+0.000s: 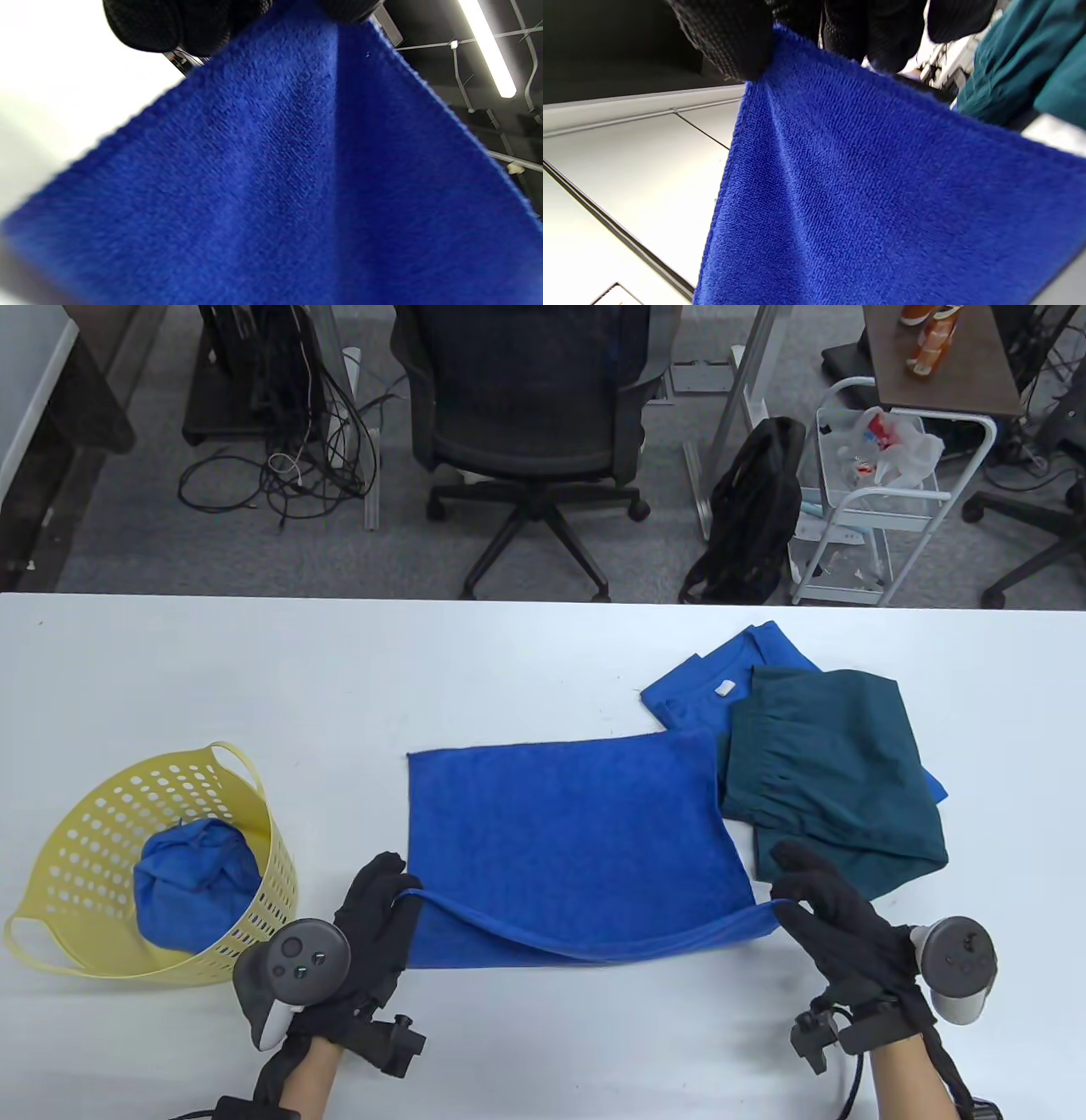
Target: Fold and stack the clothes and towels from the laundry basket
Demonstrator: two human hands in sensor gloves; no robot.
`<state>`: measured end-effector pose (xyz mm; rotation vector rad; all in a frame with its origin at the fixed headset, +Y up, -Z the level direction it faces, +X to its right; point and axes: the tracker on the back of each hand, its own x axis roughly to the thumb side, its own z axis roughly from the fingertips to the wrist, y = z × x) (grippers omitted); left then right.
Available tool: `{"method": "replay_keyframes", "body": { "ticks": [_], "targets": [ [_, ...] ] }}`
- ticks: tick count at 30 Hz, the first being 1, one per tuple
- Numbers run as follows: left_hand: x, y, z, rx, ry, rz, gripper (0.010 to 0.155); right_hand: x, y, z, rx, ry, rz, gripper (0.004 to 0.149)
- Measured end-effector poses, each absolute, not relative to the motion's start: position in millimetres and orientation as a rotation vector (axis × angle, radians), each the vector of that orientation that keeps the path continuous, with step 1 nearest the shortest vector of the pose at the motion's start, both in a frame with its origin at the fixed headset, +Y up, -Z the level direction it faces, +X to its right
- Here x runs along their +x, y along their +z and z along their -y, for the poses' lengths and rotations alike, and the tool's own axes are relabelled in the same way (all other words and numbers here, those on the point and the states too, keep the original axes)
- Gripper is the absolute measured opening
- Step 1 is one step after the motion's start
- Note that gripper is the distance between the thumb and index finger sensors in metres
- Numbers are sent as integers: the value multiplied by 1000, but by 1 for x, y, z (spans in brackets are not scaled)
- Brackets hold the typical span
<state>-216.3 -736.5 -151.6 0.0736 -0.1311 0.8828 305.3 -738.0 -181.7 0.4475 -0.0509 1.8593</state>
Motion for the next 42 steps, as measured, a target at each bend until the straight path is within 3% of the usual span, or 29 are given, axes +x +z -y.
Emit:
{"method": "replay_keyframes", "body": {
  "ticks": [5, 9, 13, 17, 21, 22, 25, 29, 35, 42],
  "targets": [
    [-223, -155, 743, -11, 1089, 134, 46, 302, -187, 751, 387, 1706, -114, 40],
    [-229, -155, 735, -146, 1009, 110, 46, 302, -187, 751, 340, 1794, -366, 41],
    [-235, -149, 721, -285, 986, 163, 45, 296, -181, 739, 493, 1618, -646, 41],
    [-241, -140, 704, -391, 934, 260, 45, 290, -170, 718, 585, 1686, -614, 40],
    [-249, -131, 689, -401, 925, 283, 44, 299, -159, 693, 626, 1716, -492, 39],
    [-250, -130, 686, -388, 903, 264, 44, 301, -157, 689, 586, 1780, -462, 39],
    [-242, -127, 678, -338, 536, 115, 45, 301, -151, 678, 312, 2386, -286, 38],
    [-220, -134, 680, -336, 284, -2, 48, 274, -156, 686, 234, 2671, -333, 38],
    [-184, -175, 675, -305, -45, -168, 48, 224, -188, 686, 183, 3060, -263, 39],
    [-156, -243, 715, -436, -301, -272, 47, 175, -246, 726, 103, 3496, -381, 38]
  ]
}}
